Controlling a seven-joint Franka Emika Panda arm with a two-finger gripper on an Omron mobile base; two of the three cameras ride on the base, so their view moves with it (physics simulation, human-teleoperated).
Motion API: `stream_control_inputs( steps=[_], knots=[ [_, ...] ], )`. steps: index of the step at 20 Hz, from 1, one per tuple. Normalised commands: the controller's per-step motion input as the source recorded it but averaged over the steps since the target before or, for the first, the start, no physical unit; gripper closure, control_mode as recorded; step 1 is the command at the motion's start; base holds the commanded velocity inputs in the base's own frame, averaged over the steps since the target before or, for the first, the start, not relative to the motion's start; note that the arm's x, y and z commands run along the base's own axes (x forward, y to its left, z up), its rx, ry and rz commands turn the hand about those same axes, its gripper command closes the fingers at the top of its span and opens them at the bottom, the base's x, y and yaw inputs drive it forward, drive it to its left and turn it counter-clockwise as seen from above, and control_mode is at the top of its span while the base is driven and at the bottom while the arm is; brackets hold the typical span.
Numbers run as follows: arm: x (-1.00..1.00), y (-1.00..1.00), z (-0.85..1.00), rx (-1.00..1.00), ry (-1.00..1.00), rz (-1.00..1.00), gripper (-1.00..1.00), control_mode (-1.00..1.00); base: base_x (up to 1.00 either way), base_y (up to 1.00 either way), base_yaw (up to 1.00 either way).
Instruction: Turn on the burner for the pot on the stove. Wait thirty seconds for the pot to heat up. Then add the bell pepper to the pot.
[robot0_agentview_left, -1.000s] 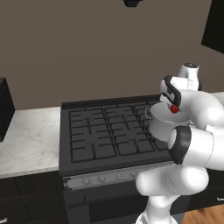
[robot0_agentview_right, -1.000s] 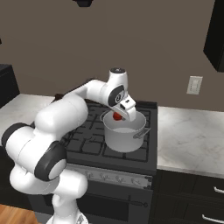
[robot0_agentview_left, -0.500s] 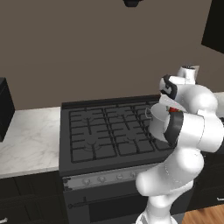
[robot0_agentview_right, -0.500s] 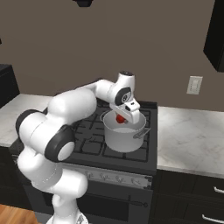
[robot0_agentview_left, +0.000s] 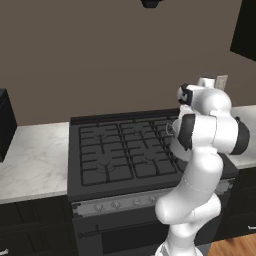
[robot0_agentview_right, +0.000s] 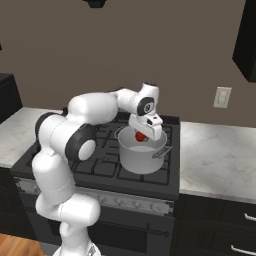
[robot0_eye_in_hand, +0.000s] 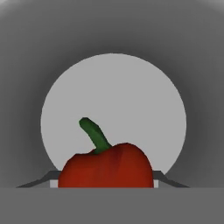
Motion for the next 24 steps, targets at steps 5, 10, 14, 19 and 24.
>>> stream_control_inputs(
  steps=[5,10,14,19,24],
  knots=[
    [0.15,-0.22,-0.35,0.04,0.09,0.0,1.0,-1.0,0.0,0.0,0.0],
    [0.1,-0.13,-0.3,0.03,0.04,0.0,1.0,-1.0,0.0,0.0,0.0],
    [0.13,-0.02,-0.2,0.02,0.03,0.0,1.0,-1.0,0.0,0.0,0.0],
    [0.06,0.0,-0.16,0.0,0.02,0.0,-1.0,-1.0,0.0,0.0,0.0],
    [-0.05,0.0,-0.02,0.0,0.0,0.0,-1.0,-1.0,0.0,0.0,0.0]
  ],
)
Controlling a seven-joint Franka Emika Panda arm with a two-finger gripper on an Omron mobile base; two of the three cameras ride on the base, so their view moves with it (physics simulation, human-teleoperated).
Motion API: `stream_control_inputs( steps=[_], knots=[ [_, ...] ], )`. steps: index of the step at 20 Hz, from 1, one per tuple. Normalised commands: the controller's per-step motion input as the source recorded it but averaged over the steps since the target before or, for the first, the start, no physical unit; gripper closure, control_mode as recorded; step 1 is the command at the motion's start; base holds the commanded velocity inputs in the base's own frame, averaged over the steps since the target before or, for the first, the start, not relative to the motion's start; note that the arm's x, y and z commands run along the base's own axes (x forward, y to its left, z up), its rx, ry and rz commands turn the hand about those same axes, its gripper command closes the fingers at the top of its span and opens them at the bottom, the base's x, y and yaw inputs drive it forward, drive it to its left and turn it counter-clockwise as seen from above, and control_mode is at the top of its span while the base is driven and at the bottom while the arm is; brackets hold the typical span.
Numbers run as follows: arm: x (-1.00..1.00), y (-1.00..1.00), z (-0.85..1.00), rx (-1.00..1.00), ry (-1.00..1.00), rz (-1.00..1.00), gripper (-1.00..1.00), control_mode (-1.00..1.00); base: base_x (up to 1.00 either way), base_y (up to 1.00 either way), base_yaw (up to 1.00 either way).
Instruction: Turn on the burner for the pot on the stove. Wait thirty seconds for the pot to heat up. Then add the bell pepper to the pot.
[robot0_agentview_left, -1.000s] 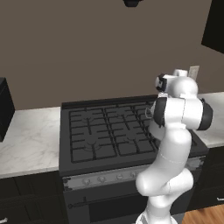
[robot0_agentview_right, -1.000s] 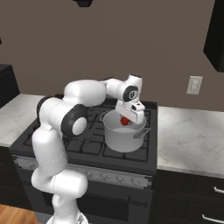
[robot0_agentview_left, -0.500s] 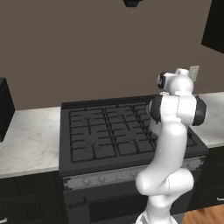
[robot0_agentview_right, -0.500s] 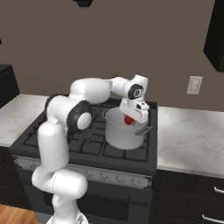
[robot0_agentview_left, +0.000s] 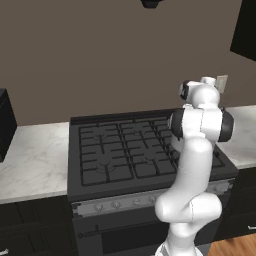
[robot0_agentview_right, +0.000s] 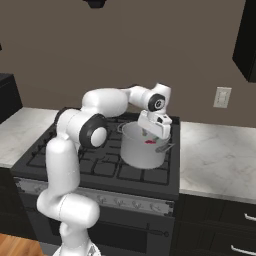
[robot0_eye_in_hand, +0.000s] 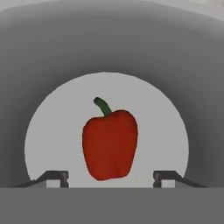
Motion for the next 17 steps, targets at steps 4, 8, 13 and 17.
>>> stream_control_inputs(
  steps=[4,8,13,17],
  knots=[
    [-0.26,0.0,0.02,0.0,-0.03,0.0,-1.0,-1.0,0.0,0.0,0.0],
    [-0.31,0.02,0.22,0.0,-0.07,0.0,-1.0,-1.0,0.0,0.0,0.0],
    [-0.36,0.08,0.56,0.0,-0.11,0.0,-1.0,-1.0,0.0,0.0,0.0],
    [-0.38,0.19,1.0,0.0,-0.16,0.0,-1.0,-1.0,0.0,0.0,0.0]
  ],
)
